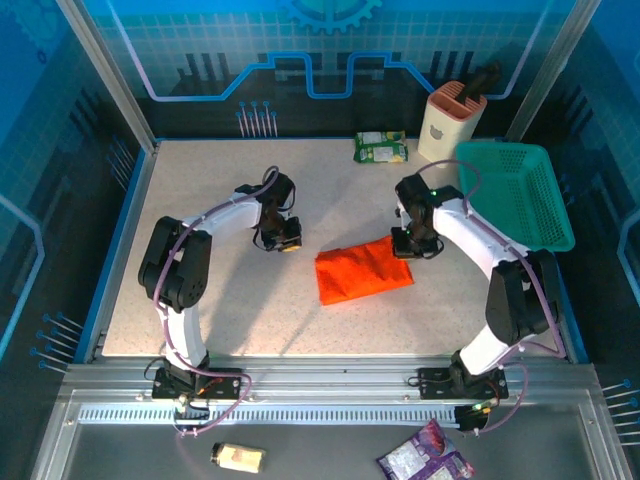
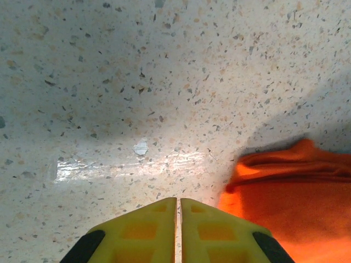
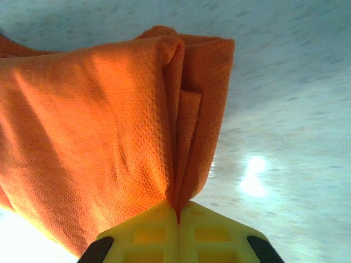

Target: Fold the inside-out t-shirt

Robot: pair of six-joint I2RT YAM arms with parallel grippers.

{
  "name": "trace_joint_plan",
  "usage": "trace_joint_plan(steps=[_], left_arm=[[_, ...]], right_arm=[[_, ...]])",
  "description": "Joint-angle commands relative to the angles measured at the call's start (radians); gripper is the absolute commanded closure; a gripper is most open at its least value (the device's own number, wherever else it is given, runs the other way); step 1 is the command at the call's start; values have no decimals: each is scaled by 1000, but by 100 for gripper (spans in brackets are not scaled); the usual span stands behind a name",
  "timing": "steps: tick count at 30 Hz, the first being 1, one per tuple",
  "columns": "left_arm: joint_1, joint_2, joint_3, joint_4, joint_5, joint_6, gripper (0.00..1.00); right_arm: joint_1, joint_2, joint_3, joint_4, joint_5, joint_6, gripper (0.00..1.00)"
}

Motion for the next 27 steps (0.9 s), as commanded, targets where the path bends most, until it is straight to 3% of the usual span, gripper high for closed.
trace_joint_plan(steps=[1,9,22,27], left_arm=[[6,-26,-17,-44,-13,-13,89],[9,-42,-22,-67,-15,-19,89],[16,-67,-26,-98,-10,-15,89],[20,-75,-25,-106,-9,-11,89]], right_arm=[[-30,37,112,-283,271,-139,100],[-85,33,337,-449,586,-249,100],[-232,-35,391,-404,677,-357,100],[-242,-74,387,-396,690,-360,100]])
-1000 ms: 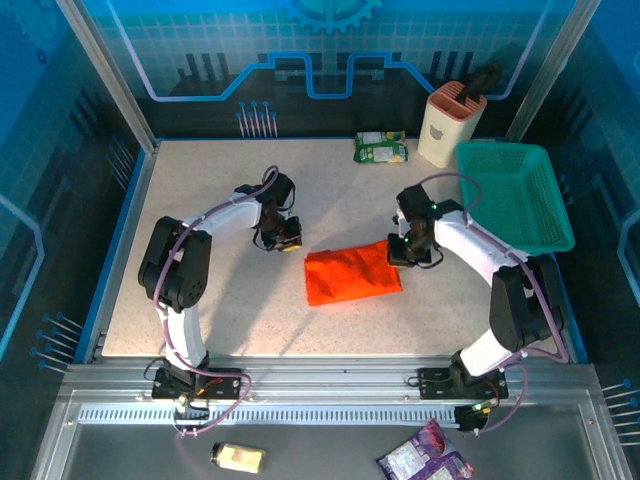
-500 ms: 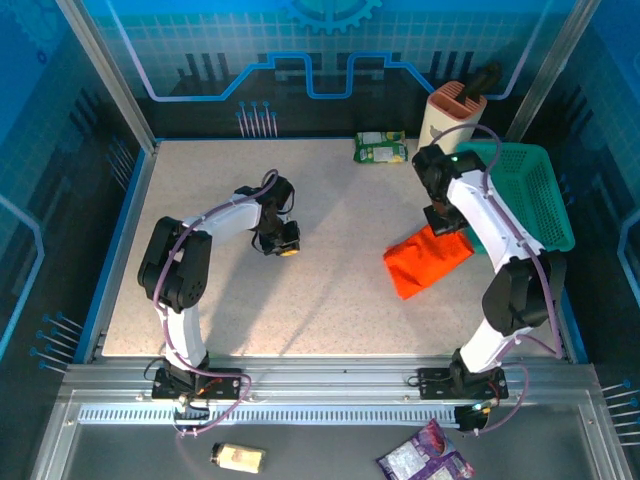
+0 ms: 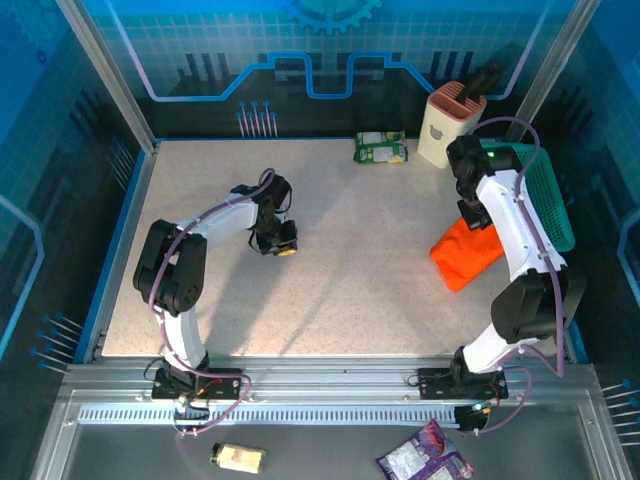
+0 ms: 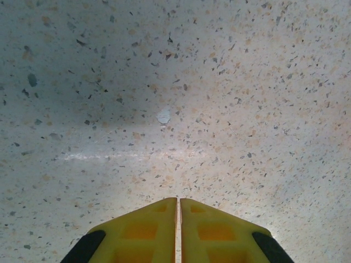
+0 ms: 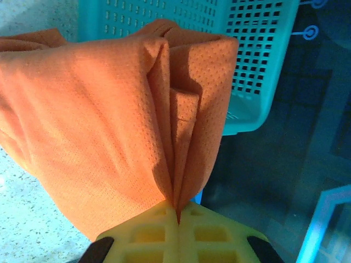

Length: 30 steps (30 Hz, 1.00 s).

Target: Fold the inside-out t-shirt

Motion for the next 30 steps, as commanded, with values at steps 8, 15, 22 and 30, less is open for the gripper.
trace_joint_plan(steps=[8,15,22,30], left_arm=[[16,-27,-18,-21,0,-17,89],[17,-33,-42,-11,2,-20,89],[26,-37,-74,6,8,-17,89],[44,-62,-132,35,11,-12,89]], right_arm=[[62,-47,-15,-66,-76,81,100],[276,-22,-89,-170,-221,298,100],[528,73,-93,-192,-400,569,100],[662,165,-183,86,-630,685,100]])
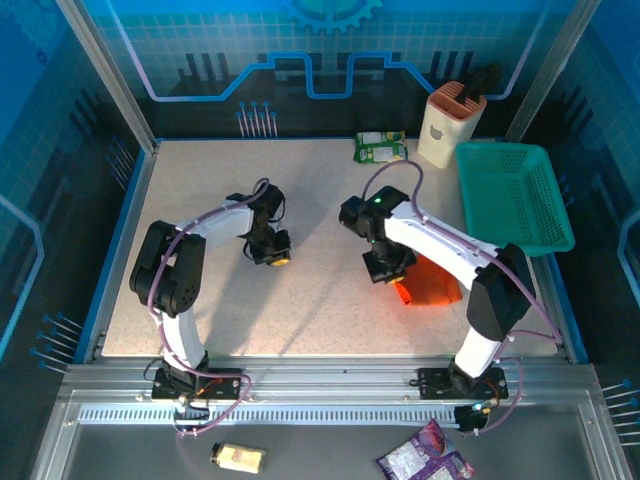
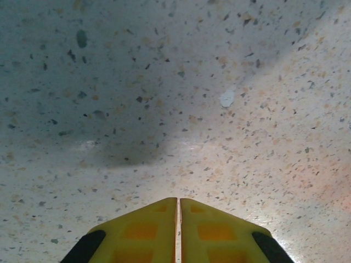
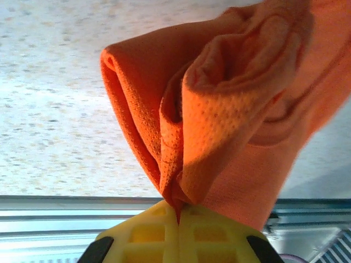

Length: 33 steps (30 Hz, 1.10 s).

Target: Fold the inside-out t-shirt

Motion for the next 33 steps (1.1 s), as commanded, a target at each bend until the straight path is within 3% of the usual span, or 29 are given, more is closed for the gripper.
trace_joint_plan(steps=[1,11,19,22,25,29,33], left_arm=[[19,-49,-34,10,10,-10,89],[44,-111,-99,28,6,-7,89],[48,-177,-119,5,-8,-7,89],[48,-209,-115,-14,-19,-10,89],[47,-234,-103,-36,-20,-10,87],[46,-260,-84,-55,2,-14,86],[32,-273,-62,-50,34,-31,86]], right_arm=[[47,50,-30,167,-149,106,100],[134,280,-16,628,-371,226,100],[144,465,137,803,-473,262,100],[144,499,177,875,-554,268,94],[133,488,194,944,-647,256,78],[100,378,119,1027,-705,263,61],[54,225,-8,1072,-715,260,56]])
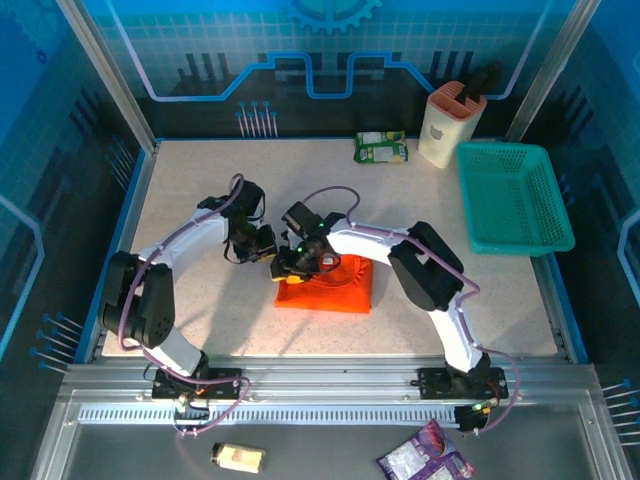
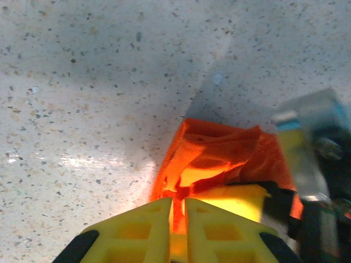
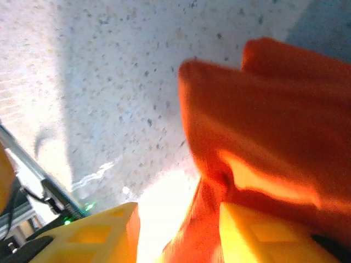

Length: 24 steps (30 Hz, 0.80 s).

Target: Fold the inside-out t-shirt

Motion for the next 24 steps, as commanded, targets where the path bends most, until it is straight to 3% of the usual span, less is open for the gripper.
trace_joint_plan(steps=[1,11,18,24], left_arm=[[-26,-20,37,-31,42,-29,86],[-218,159,155,15,74,-80,91],[-210,251,200,-10,-87,-49,92],[-154,326,213,41,-67,-31,92]], right_arm=[[-55,-196,-94,108,-72,1,56],[-296,-523,-633,441,-228,90,61],[-405,-419,-734,650,-356,98,61],[-467,-291,-760,705,-323,81,61]])
